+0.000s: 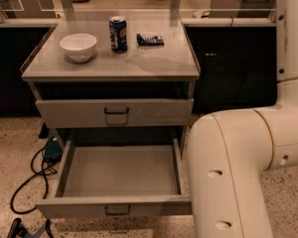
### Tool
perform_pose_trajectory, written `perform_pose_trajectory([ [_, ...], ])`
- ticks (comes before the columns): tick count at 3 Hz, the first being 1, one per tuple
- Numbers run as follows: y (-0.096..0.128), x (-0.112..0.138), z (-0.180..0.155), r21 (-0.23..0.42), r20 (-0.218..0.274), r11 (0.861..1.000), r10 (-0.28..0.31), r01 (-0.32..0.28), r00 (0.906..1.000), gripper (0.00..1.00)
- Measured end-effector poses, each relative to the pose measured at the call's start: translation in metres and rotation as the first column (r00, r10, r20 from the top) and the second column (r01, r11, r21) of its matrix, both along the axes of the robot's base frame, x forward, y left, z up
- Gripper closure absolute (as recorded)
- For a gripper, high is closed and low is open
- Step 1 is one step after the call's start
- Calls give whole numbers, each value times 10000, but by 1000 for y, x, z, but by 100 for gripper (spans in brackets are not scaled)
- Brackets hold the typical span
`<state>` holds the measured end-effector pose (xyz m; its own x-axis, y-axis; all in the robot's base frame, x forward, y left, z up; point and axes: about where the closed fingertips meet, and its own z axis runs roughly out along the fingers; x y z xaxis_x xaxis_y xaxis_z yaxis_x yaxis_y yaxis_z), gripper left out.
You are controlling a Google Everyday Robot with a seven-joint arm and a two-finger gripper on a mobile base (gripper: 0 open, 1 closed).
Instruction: Place rxbar chocolate into middle drawer
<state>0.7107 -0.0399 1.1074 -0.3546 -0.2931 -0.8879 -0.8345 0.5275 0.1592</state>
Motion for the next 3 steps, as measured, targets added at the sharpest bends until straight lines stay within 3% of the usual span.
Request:
perform_pose_trajectory([
  [1,4,-4,0,139,-197,9998,122,-119,9997,100],
  [2,26,-34,30,-760,333,9959,519,-492,9981,100],
  [3,64,-66,81,-2036,1934,9757,1212,-811,9736,100],
])
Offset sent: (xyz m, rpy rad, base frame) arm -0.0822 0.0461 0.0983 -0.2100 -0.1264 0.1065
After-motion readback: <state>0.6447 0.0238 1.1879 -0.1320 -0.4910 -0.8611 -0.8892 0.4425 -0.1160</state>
